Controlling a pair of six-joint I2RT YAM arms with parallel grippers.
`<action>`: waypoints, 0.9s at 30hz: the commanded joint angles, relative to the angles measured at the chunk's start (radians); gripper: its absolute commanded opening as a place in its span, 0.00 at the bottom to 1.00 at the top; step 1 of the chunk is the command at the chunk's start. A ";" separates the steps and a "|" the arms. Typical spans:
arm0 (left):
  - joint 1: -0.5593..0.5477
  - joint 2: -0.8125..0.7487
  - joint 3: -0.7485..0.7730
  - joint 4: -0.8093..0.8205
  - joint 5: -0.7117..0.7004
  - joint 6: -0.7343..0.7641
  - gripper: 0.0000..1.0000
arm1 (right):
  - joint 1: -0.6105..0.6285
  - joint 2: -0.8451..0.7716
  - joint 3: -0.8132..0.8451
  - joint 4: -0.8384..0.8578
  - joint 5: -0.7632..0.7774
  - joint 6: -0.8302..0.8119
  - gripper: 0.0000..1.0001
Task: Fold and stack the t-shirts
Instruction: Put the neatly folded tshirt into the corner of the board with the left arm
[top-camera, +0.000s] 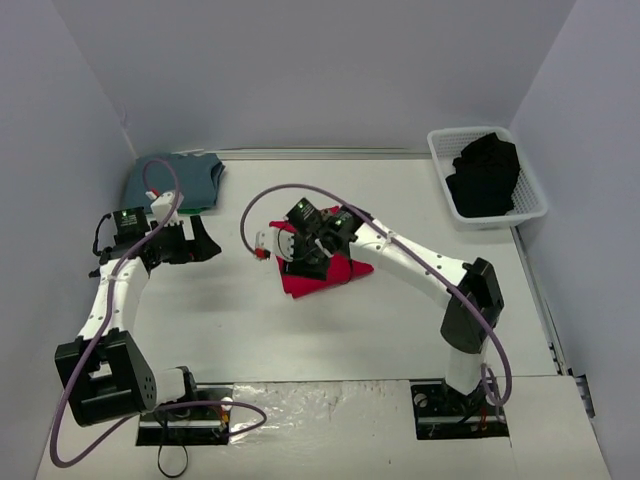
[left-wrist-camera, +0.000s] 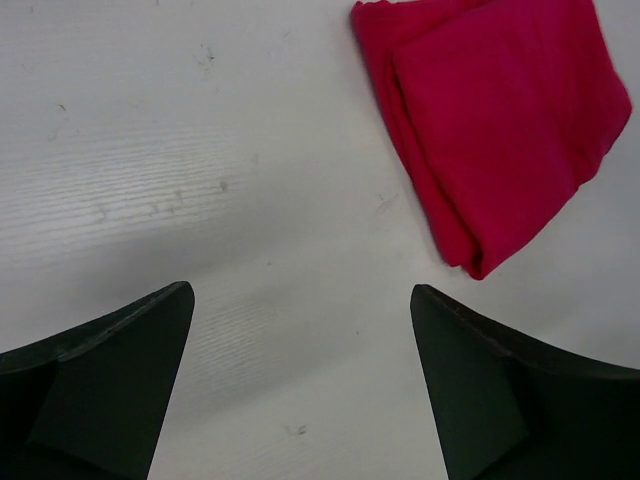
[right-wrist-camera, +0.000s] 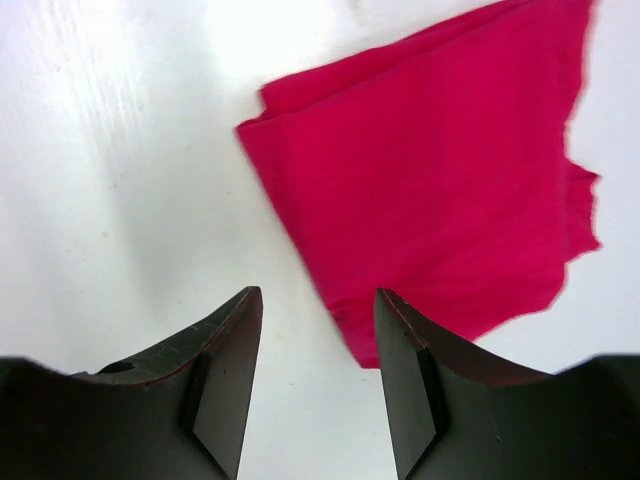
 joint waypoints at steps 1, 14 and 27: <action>0.025 -0.014 -0.026 0.164 0.166 -0.222 0.89 | 0.048 0.001 -0.116 0.017 0.109 0.000 0.45; 0.045 -0.006 -0.127 0.299 0.191 -0.329 0.87 | 0.140 0.126 -0.144 0.109 0.174 -0.011 0.48; 0.062 -0.006 -0.136 0.324 0.199 -0.353 0.87 | 0.165 0.264 -0.060 0.108 0.177 0.006 0.50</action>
